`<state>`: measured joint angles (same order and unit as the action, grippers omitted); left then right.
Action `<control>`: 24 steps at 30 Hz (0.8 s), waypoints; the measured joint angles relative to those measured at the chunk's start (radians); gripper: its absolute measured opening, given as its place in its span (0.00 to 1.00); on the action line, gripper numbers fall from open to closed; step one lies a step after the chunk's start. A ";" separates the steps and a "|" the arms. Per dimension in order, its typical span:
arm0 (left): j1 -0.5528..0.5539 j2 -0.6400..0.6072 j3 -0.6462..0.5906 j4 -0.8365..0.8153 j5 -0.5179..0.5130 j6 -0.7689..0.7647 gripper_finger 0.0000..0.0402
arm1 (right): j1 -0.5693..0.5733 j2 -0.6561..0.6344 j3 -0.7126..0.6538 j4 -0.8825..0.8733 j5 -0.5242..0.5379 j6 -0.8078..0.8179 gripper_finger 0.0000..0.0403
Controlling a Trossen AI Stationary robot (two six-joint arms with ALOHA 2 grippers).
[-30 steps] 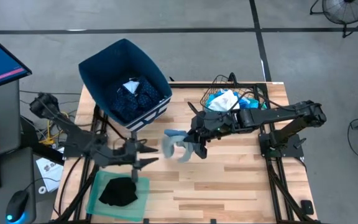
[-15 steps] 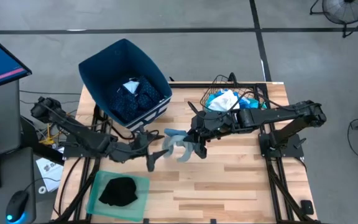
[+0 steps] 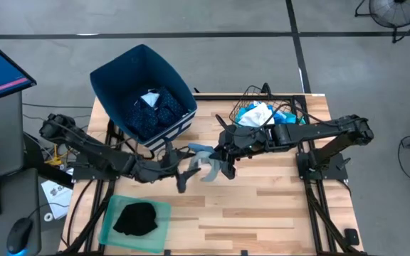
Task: Pick & Place Cloths
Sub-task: Put the gray sock into the blue bin
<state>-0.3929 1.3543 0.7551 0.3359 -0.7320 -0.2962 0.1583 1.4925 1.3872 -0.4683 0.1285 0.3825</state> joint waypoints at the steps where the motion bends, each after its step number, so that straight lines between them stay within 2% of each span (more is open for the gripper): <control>1: 0.012 0.002 0.000 0.004 -0.001 0.000 0.66 | 0.000 0.000 0.000 0.000 0.000 0.002 0.11; 4: 0.053 0.003 0.000 0.006 0.009 -0.043 0.62 | 0.003 0.000 0.000 0.000 0.000 0.004 0.11; 7: 0.092 0.003 0.000 0.006 0.066 -0.092 0.50 | 0.005 0.000 0.000 -0.001 0.000 0.004 0.11; 9: 0.109 0.000 0.000 0.005 0.111 -0.117 0.37 | 0.005 0.000 0.000 -0.002 0.000 0.004 0.11; 12: 0.118 -0.006 0.000 0.011 0.156 -0.137 0.11 | 0.005 0.000 0.000 -0.002 0.000 0.004 0.11; 13: 0.117 -0.011 0.000 0.007 0.158 -0.138 0.06 | 0.005 0.000 0.000 -0.002 0.000 0.004 0.11; 17: 0.110 -0.045 0.000 0.008 0.157 -0.131 0.01 | 0.005 0.000 -0.001 -0.002 0.000 0.003 0.11; 24: 0.071 -0.162 0.000 -0.033 0.124 -0.090 0.00 | 0.006 0.000 -0.026 -0.017 0.000 0.016 0.17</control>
<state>-0.3215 1.1924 0.7547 0.3034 -0.6077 -0.3859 0.1642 1.4929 1.3610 -0.4848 0.1287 0.3987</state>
